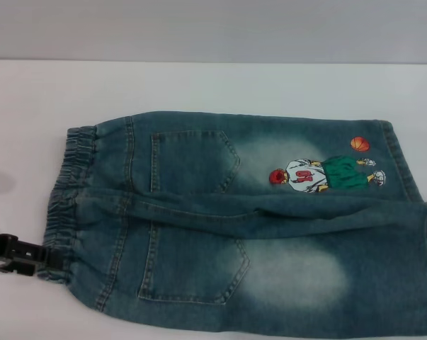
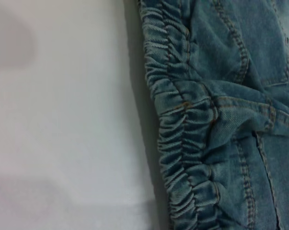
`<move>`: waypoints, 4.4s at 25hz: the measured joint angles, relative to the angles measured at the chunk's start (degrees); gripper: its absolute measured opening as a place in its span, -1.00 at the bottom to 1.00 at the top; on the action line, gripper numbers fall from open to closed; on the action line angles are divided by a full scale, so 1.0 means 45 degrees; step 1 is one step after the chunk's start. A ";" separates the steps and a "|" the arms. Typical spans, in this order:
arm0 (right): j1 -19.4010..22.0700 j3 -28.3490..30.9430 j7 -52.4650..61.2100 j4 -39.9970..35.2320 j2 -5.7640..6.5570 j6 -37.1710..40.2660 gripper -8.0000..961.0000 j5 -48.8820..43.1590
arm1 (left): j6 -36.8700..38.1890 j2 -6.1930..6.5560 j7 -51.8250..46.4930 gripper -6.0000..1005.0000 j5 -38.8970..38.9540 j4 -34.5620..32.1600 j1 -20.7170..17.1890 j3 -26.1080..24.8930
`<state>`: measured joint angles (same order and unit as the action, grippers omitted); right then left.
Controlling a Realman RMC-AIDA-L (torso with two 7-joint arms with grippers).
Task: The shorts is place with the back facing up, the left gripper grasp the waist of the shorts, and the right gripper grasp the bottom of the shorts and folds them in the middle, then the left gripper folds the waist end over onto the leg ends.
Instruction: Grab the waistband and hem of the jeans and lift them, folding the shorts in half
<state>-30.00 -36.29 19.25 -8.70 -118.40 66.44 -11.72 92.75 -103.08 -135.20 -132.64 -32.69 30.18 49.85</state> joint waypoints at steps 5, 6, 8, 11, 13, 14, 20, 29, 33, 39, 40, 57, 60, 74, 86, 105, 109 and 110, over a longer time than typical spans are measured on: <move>0.0025 0.0056 0.0000 0.0000 0.0005 0.0000 0.17 0.0000 | 0.0033 -0.0078 -0.0011 0.56 0.0000 -0.0001 0.0087 0.0018; 0.0025 0.0059 -0.0001 0.0000 0.0005 0.0000 0.17 0.0000 | 0.0064 -0.0102 -0.0011 0.56 0.0000 -0.0001 0.0107 0.0019; 0.0026 0.0067 0.0000 0.0000 0.0006 0.0000 0.17 0.0000 | 0.0130 -0.0134 0.0017 0.55 0.0001 -0.0001 0.0134 0.0016; 0.0026 0.0081 -0.0001 0.0000 0.0006 0.0000 0.17 0.0005 | 0.0200 -0.0152 0.0078 0.55 0.0002 -0.0001 0.0158 -0.0028; 0.0026 0.0082 -0.0001 0.0001 0.0006 0.0001 0.17 0.0011 | 0.0227 -0.0156 0.0097 0.54 0.0004 -0.0001 0.0166 -0.0048; 0.0026 0.0082 -0.0001 0.0001 0.0006 0.0001 0.17 0.0015 | 0.0247 -0.0156 0.0112 0.54 0.0004 -0.0003 0.0172 -0.0069; 0.0036 0.0085 -0.0001 0.0001 0.0005 0.0000 0.17 0.0084 | 0.0222 -0.0156 0.0295 0.53 0.0004 -0.0092 0.0172 -0.0075; 0.0063 0.0095 -0.0001 0.0001 0.0006 0.0001 0.17 0.0107 | 0.0182 -0.0156 0.0561 0.25 0.0004 -0.0120 0.0168 0.0016; 0.0065 0.0109 -0.0001 0.0001 0.0006 0.0000 0.17 0.0108 | 0.0124 -0.0147 0.0567 -0.10 0.0004 -0.0137 0.0167 0.0002; 0.0058 0.0115 -0.0001 0.0001 0.0005 0.0001 0.17 0.0108 | 0.0090 -0.0126 0.0586 -0.66 0.0004 -0.0137 0.0167 -0.0073; 0.0049 0.0115 -0.0001 0.0000 0.0006 0.0001 0.17 0.0108 | 0.0090 -0.0126 0.0586 -0.74 0.0004 -0.0137 0.0167 -0.0073; -0.0050 0.0115 0.0001 -0.0169 0.0005 0.0001 0.17 0.0127 | -0.0130 -0.0152 0.0559 -0.91 0.0044 -0.0333 0.0156 -0.0293; -0.0135 0.0115 0.0001 -0.0234 0.0005 0.0001 0.17 0.0127 | -0.0154 -0.0200 0.0573 -0.91 0.0039 -0.0392 0.0130 -0.0610; -0.0457 0.0013 0.0449 -0.0584 0.0132 0.0001 0.17 0.0099 | -0.0554 -0.0373 0.0451 -0.91 0.0026 -0.0474 0.0150 -0.0781; -0.0114 -0.0516 0.7315 -0.1868 0.0702 0.0078 0.17 -0.2268 | -0.0600 -0.0503 0.0438 -0.91 0.0014 -0.0471 0.0029 -0.1115; -0.0453 -0.0442 1.5926 -0.5290 0.2351 0.1111 0.17 -1.3625 | -0.0759 -0.0525 0.0426 -0.91 0.0102 -0.0468 0.0138 -0.1482; -0.0775 -0.0403 1.6354 -0.5418 0.2584 0.1796 0.17 -1.5458 | -0.0774 -0.0518 0.0420 -0.91 0.0102 -0.0473 0.0188 -0.1495; -0.0843 -0.0402 1.6430 -0.5438 0.2618 0.1931 0.17 -1.5821 | -0.0778 -0.0516 0.0419 -0.91 0.0103 -0.0476 0.0203 -0.1509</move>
<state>-33.79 -38.09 93.18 -33.17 -106.62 75.13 -82.92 89.25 -105.40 -133.32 -132.18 -34.83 31.09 43.06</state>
